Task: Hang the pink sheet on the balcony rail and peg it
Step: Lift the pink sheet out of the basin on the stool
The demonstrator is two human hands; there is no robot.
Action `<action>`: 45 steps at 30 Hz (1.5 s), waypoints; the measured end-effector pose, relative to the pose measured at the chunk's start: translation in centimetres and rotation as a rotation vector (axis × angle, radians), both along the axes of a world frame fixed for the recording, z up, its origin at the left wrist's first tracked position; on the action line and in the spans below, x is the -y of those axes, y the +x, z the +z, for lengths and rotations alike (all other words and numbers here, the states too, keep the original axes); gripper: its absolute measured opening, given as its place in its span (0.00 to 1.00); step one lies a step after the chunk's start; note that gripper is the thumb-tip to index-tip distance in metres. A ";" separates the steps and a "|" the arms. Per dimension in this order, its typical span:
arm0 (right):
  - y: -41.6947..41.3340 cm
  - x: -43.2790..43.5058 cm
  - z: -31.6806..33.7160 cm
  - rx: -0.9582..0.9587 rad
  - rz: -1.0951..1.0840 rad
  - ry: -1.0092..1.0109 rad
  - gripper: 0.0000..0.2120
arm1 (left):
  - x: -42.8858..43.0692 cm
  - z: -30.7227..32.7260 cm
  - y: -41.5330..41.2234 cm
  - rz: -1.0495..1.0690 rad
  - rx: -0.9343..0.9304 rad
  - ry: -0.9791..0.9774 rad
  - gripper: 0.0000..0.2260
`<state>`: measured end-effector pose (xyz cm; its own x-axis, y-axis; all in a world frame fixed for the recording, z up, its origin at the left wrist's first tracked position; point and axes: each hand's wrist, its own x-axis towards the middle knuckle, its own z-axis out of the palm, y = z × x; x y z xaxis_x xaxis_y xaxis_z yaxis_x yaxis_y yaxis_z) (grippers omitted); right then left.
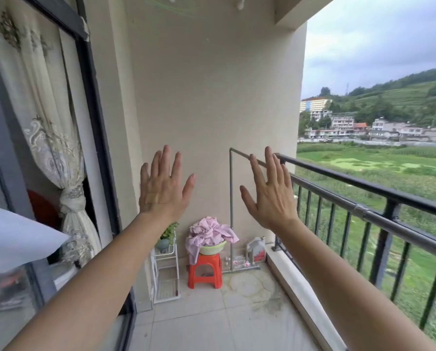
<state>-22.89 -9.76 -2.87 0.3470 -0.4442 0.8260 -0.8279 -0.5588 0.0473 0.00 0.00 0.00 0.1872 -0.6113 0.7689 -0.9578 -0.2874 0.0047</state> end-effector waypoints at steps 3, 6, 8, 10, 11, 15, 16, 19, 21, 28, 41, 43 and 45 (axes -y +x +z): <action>2.0 3.9 -1.7 -0.001 -0.010 0.041 0.35 | 3.2 -1.5 2.3 0.016 0.018 0.050 0.29; 5.4 8.8 -4.3 -0.024 -0.021 0.095 0.35 | 7.7 -4.3 5.9 0.010 0.003 0.056 0.30; 8.2 12.2 -5.6 -0.043 -0.038 0.115 0.35 | 11.0 -6.0 9.0 0.010 -0.019 0.070 0.30; 11.5 15.6 -6.7 -0.063 -0.046 0.149 0.35 | 14.3 -7.5 12.1 0.020 -0.065 0.105 0.30; 13.2 17.2 -7.1 -0.077 -0.045 0.170 0.35 | 15.9 -7.9 13.7 0.023 -0.086 0.123 0.30; 18.8 23.4 -8.1 -0.165 -0.037 0.216 0.35 | 22.4 -8.7 19.5 0.007 -0.094 0.177 0.29; 19.9 24.9 -8.3 -0.177 -0.039 0.227 0.35 | 24.1 -8.8 20.7 0.006 -0.104 0.190 0.29; 22.3 29.5 -8.9 -0.209 -0.035 0.266 0.35 | 29.1 -9.5 23.4 -0.001 -0.151 0.227 0.29; 23.3 32.9 -9.6 -0.204 -0.043 0.275 0.35 | 32.8 -10.4 24.6 -0.013 -0.167 0.240 0.30; 25.9 48.1 -13.9 -0.177 -0.093 0.353 0.35 | 47.4 -15.0 28.1 -0.034 -0.180 0.322 0.34; 33.8 79.0 -14.4 -0.162 -0.038 0.471 0.35 | 77.4 -14.9 34.6 -0.045 -0.157 0.361 0.30; 35.8 82.5 -16.0 -0.191 -0.010 0.513 0.36 | 80.5 -16.7 36.3 -0.047 -0.144 0.413 0.32; 37.8 86.0 -17.9 -0.228 0.012 0.537 0.36 | 83.8 -18.8 38.3 -0.045 -0.176 0.469 0.31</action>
